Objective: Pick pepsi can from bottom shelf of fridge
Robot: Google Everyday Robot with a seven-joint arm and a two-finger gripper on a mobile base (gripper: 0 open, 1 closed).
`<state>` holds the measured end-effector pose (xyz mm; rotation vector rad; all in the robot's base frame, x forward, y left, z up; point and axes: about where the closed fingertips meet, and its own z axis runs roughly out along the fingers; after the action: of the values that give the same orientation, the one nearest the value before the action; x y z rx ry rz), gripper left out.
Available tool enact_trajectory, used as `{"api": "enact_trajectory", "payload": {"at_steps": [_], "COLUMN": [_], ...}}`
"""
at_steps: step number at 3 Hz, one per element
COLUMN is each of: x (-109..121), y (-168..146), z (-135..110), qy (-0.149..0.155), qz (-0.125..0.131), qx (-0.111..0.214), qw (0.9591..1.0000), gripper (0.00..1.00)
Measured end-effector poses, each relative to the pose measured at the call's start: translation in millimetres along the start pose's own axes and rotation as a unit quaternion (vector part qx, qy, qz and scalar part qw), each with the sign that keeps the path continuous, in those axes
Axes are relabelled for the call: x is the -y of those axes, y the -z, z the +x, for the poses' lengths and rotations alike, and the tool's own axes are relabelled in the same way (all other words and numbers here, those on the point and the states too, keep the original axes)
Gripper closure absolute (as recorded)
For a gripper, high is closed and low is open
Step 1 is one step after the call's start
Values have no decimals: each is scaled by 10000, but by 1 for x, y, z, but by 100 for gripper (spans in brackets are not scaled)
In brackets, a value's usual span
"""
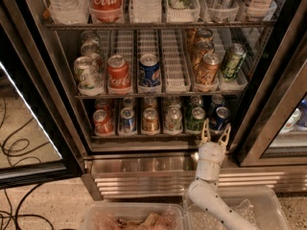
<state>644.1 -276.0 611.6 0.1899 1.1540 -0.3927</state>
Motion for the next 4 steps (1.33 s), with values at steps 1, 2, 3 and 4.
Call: {"api": "enact_trajectory", "payload": {"at_steps": [1,2,3,4], "x": [0,0,0,0], "y": [0,0,0,0], "z": [1,1,1,1], "qy": [39,39,39,40], "qz": [-17,-16,-16,-16], "qx": [3,4,4,4], "qw": [10000,10000,10000,10000], "gripper": [39,29,33,42]}}
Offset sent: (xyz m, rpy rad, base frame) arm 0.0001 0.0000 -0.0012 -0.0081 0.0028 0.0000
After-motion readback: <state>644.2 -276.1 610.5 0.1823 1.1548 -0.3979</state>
